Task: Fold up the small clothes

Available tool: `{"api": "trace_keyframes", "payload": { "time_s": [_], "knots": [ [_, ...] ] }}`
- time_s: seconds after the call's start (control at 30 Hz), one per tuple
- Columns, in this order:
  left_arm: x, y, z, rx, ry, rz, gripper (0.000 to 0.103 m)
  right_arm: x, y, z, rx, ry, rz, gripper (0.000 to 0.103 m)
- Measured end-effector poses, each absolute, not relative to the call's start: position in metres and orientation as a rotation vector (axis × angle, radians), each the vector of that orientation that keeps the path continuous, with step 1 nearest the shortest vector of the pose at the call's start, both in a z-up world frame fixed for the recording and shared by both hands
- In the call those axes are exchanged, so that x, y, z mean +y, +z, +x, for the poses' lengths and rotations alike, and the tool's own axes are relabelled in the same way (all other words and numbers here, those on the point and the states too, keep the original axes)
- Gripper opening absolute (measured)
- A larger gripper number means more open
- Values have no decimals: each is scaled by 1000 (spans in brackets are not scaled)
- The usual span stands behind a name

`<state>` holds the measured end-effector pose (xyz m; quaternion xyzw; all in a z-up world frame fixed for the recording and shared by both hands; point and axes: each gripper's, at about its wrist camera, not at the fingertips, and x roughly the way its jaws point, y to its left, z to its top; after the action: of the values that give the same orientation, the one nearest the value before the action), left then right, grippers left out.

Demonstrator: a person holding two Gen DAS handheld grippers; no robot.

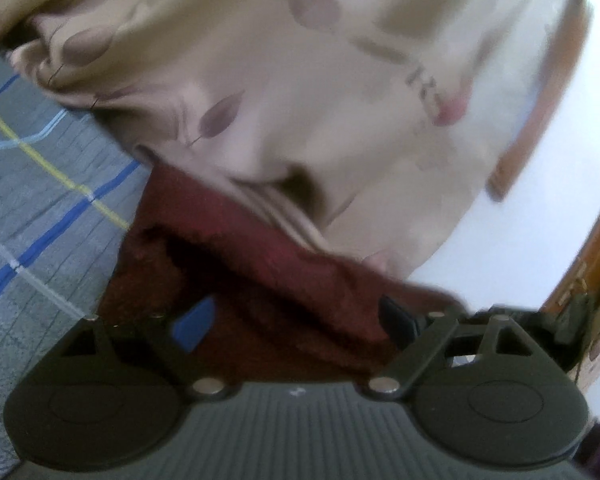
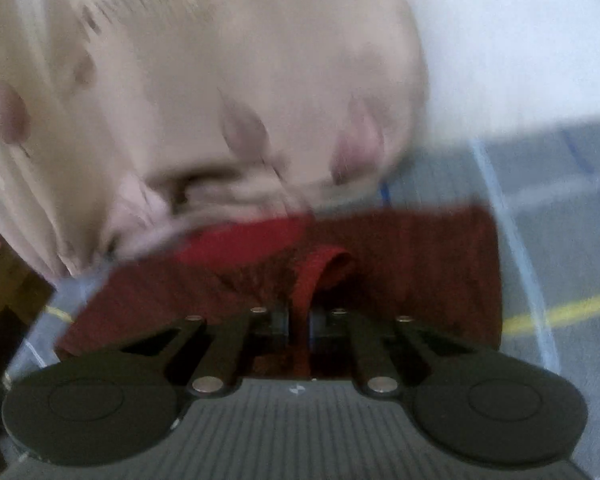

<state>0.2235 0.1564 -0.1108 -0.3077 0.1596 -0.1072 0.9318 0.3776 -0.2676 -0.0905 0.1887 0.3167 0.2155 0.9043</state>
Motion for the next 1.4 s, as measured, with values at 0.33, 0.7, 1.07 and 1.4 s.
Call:
{"api": "trace_keyframes", "payload": {
  "time_s": [0.33, 0.7, 1.07, 1.4],
  "knots": [
    [164, -117, 230, 360, -179, -706, 90, -315, -108, 386, 656, 375, 394, 13],
    [181, -128, 232, 352, -88, -819, 90, -323, -147, 387, 679, 378, 534, 15],
    [187, -94, 195, 494, -214, -744, 90, -352, -104, 298, 592, 406, 666, 50],
    [214, -98, 65, 664, -353, -650, 90, -392, -116, 72, 706, 492, 681, 89]
  ]
}}
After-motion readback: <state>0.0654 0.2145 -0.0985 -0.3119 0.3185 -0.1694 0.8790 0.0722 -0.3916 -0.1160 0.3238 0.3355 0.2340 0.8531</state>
